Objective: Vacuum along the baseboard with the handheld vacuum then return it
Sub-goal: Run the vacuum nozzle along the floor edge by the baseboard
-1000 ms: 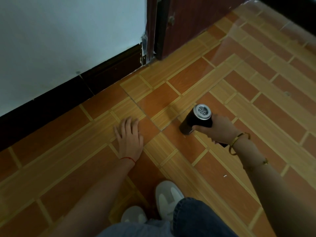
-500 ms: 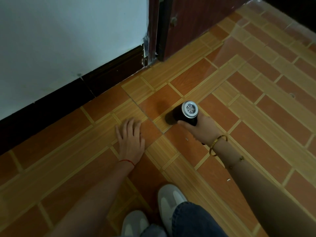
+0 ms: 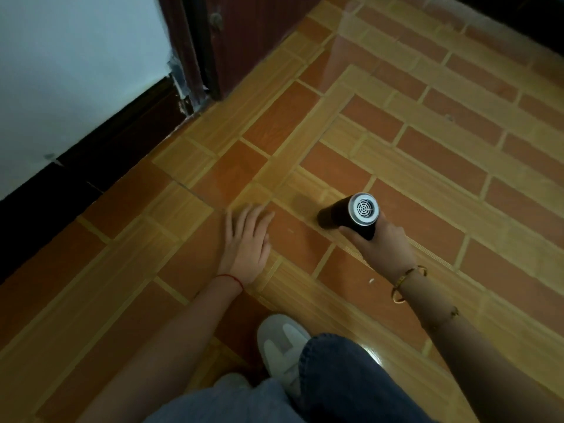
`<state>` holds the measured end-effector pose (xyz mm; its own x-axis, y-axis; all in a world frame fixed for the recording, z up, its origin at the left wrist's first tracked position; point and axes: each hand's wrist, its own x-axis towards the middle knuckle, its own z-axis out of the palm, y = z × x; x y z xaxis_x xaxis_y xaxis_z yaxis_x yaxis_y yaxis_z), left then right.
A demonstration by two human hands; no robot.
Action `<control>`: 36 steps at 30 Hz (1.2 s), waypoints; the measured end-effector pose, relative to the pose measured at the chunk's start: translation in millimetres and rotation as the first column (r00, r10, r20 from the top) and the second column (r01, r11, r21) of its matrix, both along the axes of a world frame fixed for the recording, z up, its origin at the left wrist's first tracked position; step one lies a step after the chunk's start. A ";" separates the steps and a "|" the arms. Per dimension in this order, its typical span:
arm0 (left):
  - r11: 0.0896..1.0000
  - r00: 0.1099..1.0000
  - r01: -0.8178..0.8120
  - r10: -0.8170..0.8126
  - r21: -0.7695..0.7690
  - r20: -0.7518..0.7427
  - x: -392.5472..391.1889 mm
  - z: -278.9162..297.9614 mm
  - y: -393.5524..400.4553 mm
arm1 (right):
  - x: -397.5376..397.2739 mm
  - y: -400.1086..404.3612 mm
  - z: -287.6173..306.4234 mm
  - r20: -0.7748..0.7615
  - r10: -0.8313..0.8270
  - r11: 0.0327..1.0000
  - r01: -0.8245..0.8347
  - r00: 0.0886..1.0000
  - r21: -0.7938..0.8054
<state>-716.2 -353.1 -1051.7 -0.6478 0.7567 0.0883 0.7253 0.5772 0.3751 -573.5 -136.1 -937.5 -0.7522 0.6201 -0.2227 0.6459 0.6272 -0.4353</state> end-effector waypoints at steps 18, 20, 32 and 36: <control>0.942 0.945 0.325 -0.325 -0.083 0.010 30.7 -7.4 62.6 | 115.7 31.7 37.2 0.293 0.000 0.994 0.033 0.956 -0.107; 0.944 0.947 0.321 -0.322 -0.081 -0.004 29.2 -7.0 61.7 | 114.2 30.3 37.5 0.273 -0.010 0.997 0.030 0.962 -0.066; 0.986 0.986 0.151 -0.155 -0.077 -0.062 -3.7 -8.5 24.4 | 89.8 33.7 40.1 0.281 0.009 0.993 0.026 0.960 -0.119; 0.995 0.994 0.089 -0.092 -0.050 -0.062 -6.0 -9.7 17.8 | 90.2 30.7 43.7 0.328 0.047 0.990 0.000 0.944 -0.141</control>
<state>-722.2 -335.3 -1061.4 -0.5707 0.8162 0.0906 0.7971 0.5240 0.3000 -483.4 -105.4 -893.9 -0.6360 0.5492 -0.5421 0.7537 0.5930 -0.2834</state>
